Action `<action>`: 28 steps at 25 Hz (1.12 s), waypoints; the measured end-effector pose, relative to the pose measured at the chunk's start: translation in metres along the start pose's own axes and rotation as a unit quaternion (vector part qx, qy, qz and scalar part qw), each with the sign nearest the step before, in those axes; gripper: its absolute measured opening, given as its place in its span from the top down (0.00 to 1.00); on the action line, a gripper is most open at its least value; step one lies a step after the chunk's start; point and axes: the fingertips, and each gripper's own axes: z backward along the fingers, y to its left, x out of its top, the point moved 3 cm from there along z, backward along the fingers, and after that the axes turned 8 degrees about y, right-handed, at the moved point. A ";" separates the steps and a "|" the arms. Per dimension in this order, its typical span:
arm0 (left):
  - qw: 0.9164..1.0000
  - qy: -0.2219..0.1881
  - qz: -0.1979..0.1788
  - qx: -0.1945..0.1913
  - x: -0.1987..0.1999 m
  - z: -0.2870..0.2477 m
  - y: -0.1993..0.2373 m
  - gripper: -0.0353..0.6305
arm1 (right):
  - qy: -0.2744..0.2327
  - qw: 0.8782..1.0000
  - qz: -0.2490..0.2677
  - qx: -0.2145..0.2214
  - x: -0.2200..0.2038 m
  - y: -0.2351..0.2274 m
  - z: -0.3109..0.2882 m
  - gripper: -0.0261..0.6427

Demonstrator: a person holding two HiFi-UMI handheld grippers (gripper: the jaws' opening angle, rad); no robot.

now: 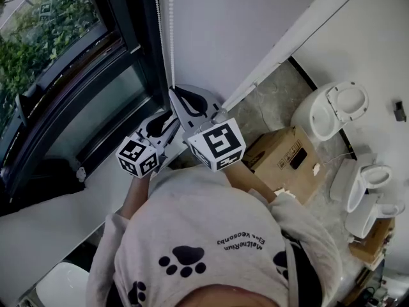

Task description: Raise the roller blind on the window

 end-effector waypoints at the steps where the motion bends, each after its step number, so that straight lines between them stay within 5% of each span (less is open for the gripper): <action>1: 1.000 -0.006 -0.004 0.000 0.011 0.005 -0.001 0.76 | 0.000 1.000 0.000 0.000 0.000 0.000 0.000 0.95; 15: 0.992 -0.076 -0.097 0.017 0.151 0.058 -0.028 0.79 | 0.002 1.000 0.008 0.000 0.000 0.003 -0.005 0.95; 28: 0.978 -0.098 -0.182 0.013 0.233 0.051 -0.049 0.83 | 0.005 1.000 0.012 0.008 0.001 0.006 -0.010 0.95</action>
